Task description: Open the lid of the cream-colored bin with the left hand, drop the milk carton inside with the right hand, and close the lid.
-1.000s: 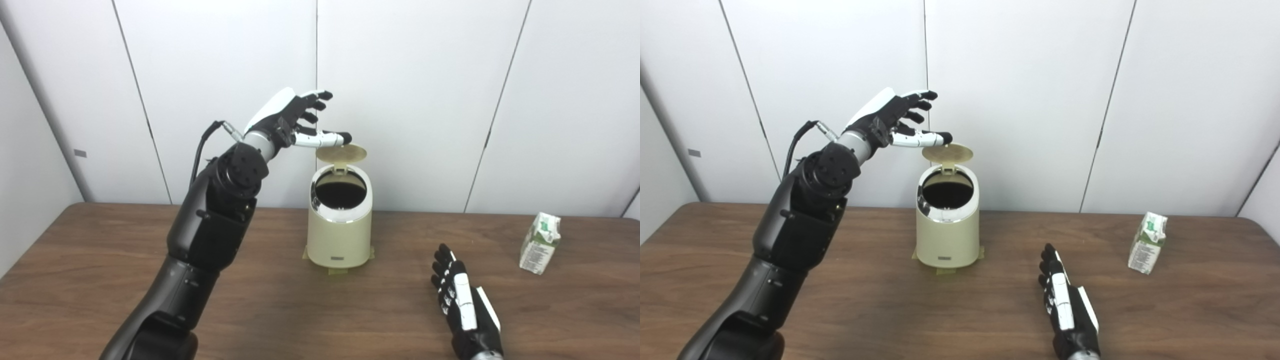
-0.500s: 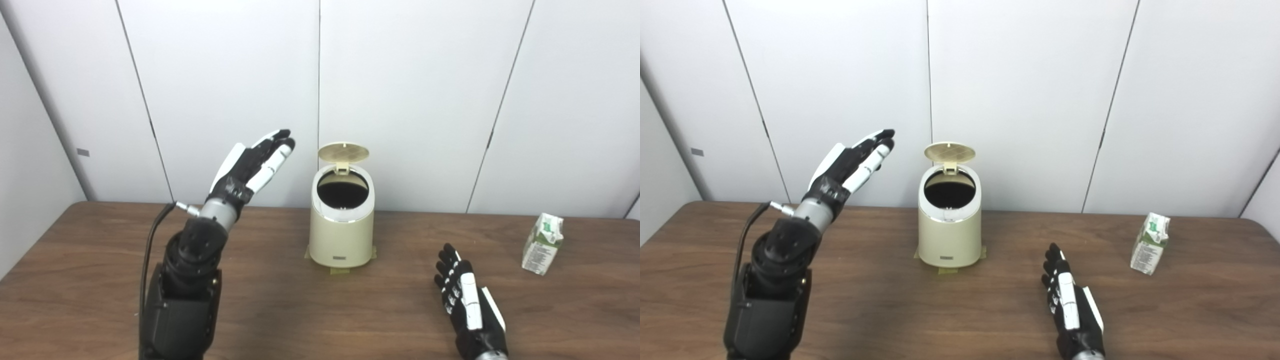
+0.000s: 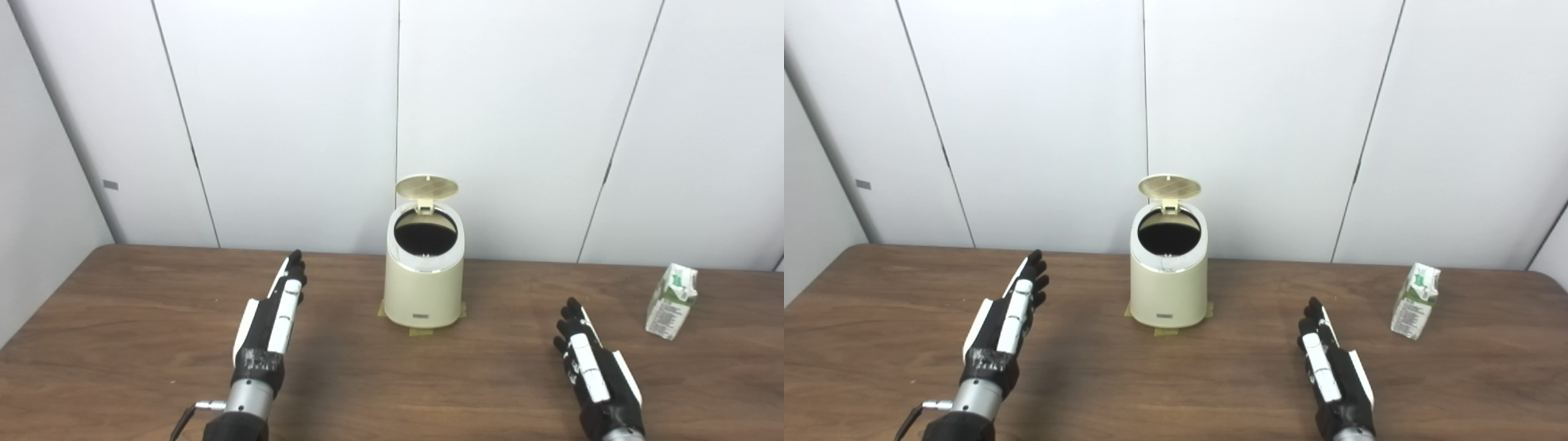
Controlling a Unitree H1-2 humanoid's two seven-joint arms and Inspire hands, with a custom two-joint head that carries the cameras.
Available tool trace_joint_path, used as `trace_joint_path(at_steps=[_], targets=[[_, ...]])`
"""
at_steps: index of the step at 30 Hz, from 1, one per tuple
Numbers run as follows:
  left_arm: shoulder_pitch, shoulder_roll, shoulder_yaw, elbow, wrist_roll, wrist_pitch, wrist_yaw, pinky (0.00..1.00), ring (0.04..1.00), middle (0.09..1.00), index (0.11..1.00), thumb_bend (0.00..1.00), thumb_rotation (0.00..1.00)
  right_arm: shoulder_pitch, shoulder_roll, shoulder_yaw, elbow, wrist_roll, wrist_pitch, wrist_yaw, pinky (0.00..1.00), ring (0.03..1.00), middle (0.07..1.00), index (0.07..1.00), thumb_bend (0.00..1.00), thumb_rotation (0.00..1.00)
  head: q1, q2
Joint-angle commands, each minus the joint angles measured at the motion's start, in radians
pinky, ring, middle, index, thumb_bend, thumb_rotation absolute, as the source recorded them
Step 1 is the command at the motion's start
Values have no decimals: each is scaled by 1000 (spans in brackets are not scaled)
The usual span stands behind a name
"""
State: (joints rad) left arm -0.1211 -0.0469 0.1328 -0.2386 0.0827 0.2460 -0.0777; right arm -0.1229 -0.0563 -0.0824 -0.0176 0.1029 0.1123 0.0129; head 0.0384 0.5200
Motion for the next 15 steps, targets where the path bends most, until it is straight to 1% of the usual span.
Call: trace_joint_path(at_steps=[1, 2, 3, 5, 6, 7, 8, 10, 12, 13, 15], targets=[[-2, -11, -6, -27, -32, -69, 20, 1000, 999, 994, 1000, 502, 1000, -41, -12, -11, -43, 2, -17, -2, 967, 983, 992, 997, 642, 716, 0, 0], [13, -14, -6, -22, -48, -85, 23, 1000, 1000, 992, 1000, 516, 1000, -41, -15, -13, -49, 2, -18, -2, 964, 971, 992, 996, 621, 651, 0, 0], [29, -18, -4, -18, -68, -100, 23, 1000, 1000, 996, 1000, 522, 1000, -39, -17, -15, -61, -2, -15, -7, 952, 960, 986, 989, 620, 597, -23, 2], [57, -20, -8, -13, -86, -127, 28, 1000, 1000, 1000, 1000, 529, 1000, -31, -23, -17, -93, -22, -7, -21, 900, 940, 968, 968, 643, 480, -55, 6], [67, -19, -9, -9, -94, -139, 29, 1000, 1000, 1000, 1000, 531, 1000, -27, -27, -16, -108, -49, -3, -34, 870, 930, 956, 957, 662, 449, -63, 11], [74, -18, -9, -3, -106, -154, 31, 1000, 1000, 1000, 1000, 538, 1000, -24, -32, -16, -118, -73, -3, -44, 833, 914, 939, 940, 694, 426, -88, 17], [79, -17, -8, 3, -118, -167, 32, 1000, 1000, 996, 1000, 537, 1000, -20, -37, -17, -125, -89, -4, -50, 815, 908, 932, 931, 715, 415, -88, 17], [82, -2, -11, 11, -134, -180, 25, 1000, 1000, 990, 1000, 534, 1000, -10, -44, -24, -156, -113, 17, -64, 808, 905, 928, 922, 739, 392, -143, 29], [79, 16, -12, 8, -144, -176, 20, 1000, 1000, 988, 1000, 525, 1000, 0, -51, -29, -200, -128, 44, -71, 868, 902, 924, 917, 733, 344, -176, 30], [76, 23, -11, 3, -147, -167, 22, 1000, 1000, 986, 1000, 515, 1000, 4, -53, -30, -225, -136, 57, -72, 872, 899, 918, 914, 727, 336, -205, 32], [71, 35, -9, -7, -153, -153, 27, 1000, 1000, 980, 1000, 500, 1000, 12, -60, -30, -272, -158, 81, -74, 863, 899, 913, 905, 727, 315, -226, 34]])
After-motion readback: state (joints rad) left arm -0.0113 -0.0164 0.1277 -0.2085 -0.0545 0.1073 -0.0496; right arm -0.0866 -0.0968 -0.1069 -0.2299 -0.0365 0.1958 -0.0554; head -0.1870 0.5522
